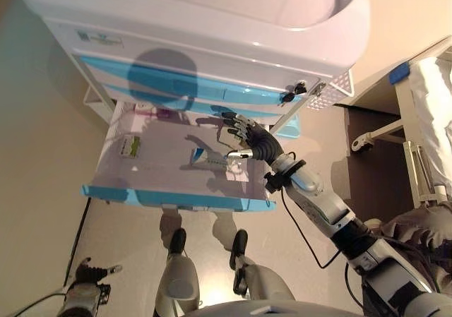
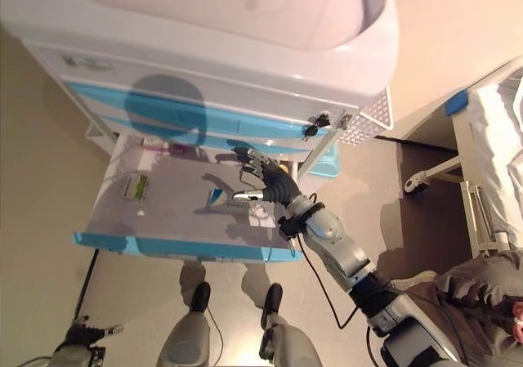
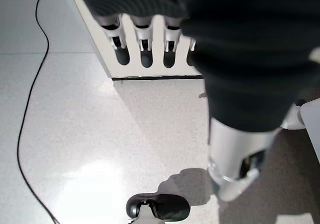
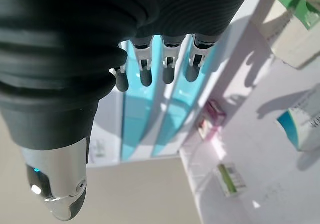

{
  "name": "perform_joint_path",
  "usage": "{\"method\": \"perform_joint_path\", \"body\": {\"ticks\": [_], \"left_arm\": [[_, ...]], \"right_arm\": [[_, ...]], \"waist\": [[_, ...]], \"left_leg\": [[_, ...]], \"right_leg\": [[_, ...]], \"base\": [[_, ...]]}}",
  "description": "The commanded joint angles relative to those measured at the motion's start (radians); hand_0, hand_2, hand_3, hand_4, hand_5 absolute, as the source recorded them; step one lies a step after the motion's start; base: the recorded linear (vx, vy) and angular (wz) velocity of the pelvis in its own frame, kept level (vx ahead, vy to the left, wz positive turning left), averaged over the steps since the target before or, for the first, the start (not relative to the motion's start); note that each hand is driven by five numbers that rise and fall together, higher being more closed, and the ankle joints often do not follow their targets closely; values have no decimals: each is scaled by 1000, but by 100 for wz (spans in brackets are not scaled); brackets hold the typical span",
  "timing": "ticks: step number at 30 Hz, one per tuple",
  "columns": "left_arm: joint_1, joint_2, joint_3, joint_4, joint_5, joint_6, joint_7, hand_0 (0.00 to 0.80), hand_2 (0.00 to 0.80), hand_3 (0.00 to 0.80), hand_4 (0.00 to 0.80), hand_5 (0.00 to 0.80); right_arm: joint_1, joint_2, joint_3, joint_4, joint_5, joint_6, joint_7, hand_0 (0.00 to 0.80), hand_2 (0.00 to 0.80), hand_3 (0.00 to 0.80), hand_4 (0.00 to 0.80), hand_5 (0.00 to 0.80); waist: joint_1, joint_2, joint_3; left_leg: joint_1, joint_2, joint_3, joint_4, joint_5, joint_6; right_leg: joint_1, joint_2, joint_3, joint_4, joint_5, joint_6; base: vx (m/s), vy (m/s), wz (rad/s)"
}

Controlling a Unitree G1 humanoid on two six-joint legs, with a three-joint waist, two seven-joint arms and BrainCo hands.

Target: Open the drawer and pick up the medicine

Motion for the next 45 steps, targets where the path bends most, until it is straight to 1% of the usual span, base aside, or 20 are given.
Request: {"method": "perform_joint_path", "body": {"ticks": [1, 3, 4, 7, 10, 11, 17, 23, 24, 27, 30, 35, 39, 45], "left_arm": [[4, 44, -1, 24, -25, 0, 38, 0, 0, 0, 0, 0], [-3, 46, -15, 22, -24, -3, 41, 0, 0, 0, 0, 0], [-3, 46, -15, 22, -24, -3, 41, 0, 0, 0, 0, 0], [-10, 43, -32, 16, -14, -6, 45, 0, 0, 0, 0, 0], [-11, 42, -45, -5, -11, -12, 53, 0, 0, 0, 0, 0], [-17, 39, -49, -4, -12, -12, 56, 0, 0, 0, 0, 0], [-37, 27, -75, -14, -7, -11, 67, 0, 0, 0, 0, 0], [-51, 9, -102, -13, -6, -9, 79, 0, 0, 0, 0, 0], [-52, 9, -102, -13, -6, -9, 79, 0, 0, 0, 0, 0], [-55, -3, -115, -16, -6, -6, 86, 0, 0, 0, 0, 0], [-61, -9, -125, -17, -6, -9, 88, 0, 0, 0, 0, 0], [-69, -14, -137, -15, -13, -11, 96, 0, 0, 0, 0, 0], [-75, -17, -152, -17, -15, -12, 99, 0, 0, 0, 0, 0], [-87, -18, -170, -9, -19, -16, 103, 0, 0, 0, 0, 0]], "right_arm": [[-57, 35, 20, -28, 9, -62, -22, 0, 0, 0, 0, 0], [-88, 39, 29, 8, -53, -61, -43, 0, 0, 0, 0, 0], [-89, 39, 30, 9, -53, -61, -43, 0, 0, 0, 0, 0], [-118, 30, 29, 34, -160, -70, -76, 0, 0, 0, 0, 0], [-143, 28, 26, 65, -234, -78, -113, 0, 0, 0, 0, 0], [-163, 26, 27, 73, -285, -73, -133, 0, 0, 0, 0, 0], [-208, 14, 26, 100, -387, -61, -174, 0, 0, 0, 0, 0], [-246, 18, 34, 140, -496, -45, -221, 0, 0, 0, 0, 0], [-247, 17, 33, 140, -496, -45, -221, 0, 0, 0, 0, 0], [-269, 12, 43, 163, -577, -25, -240, 0, 0, 0, 0, 0], [-293, 13, 55, 184, -624, -14, -251, 0, 0, 0, 0, 0], [-329, 16, 73, 241, -700, 8, -273, 0, 0, 0, 0, 0], [-371, 14, 91, 307, -765, 26, -290, 0, 0, 0, 0, 0], [-435, 23, 118, 405, -821, 50, -304, 0, 0, 0, 0, 0]], "waist": [[24, -13, 15], [27, -11, 21], [27, -11, 21], [27, -8, 22], [31, 5, 30], [32, 10, 34], [34, 40, 45], [34, 65, 46], [32, 64, 44], [33, 72, 41], [33, 77, 38], [38, 80, 42], [42, 85, 47], [47, 94, 48]], "left_leg": [[-106, -78, -83, 30, 46, 76], [-121, -79, -94, 30, 49, 76], [-122, -79, -95, 30, 49, 76], [-128, -79, -101, 32, 50, 77], [-142, -84, -110, 46, 49, 78], [-152, -87, -114, 55, 47, 78], [-212, -103, -130, 111, 38, 76], [-248, -115, -144, 151, 23, 79], [-251, -116, -145, 148, 28, 79], [-258, -120, -154, 151, 23, 79], [-262, -121, -159, 144, 32, 79], [-263, -122, -166, 144, 28, 78], [-267, -125, -170, 145, 29, 78], [-268, -127, -172, 138, 34, 78]], "right_leg": [[-29, -21, -53, 115, -42, 63], [-37, -23, -60, 118, -44, 63], [-37, -23, -61, 118, -44, 63], [-45, -24, -72, 125, -50, 63], [-58, -26, -77, 143, -58, 59], [-65, -29, -78, 153, -62, 57], [-110, -43, -96, 204, -79, 51], [-143, -45, -105, 247, -100, 47], [-146, -45, -106, 244, -95, 47], [-153, -47, -111, 253, -105, 45], [-161, -48, -116, 253, -102, 45], [-160, -47, -118, 260, -113, 42], [-163, -49, -123, 266, -115, 42], [-166, -52, -125, 267, -117, 42]], "base": [[-24, -18, 16], [-36, -21, 9], [-21, -5, 6], [-6, -9, 15], [-11, -2, 8], [-22, 5, 6], [-23, 0, 15], [-9, 7, 13], [10, -4, 5], [19, -6, 5], [4, -5, 2], [9, -7, 3], [4, -2, 2], [1, 0, 1]]}}
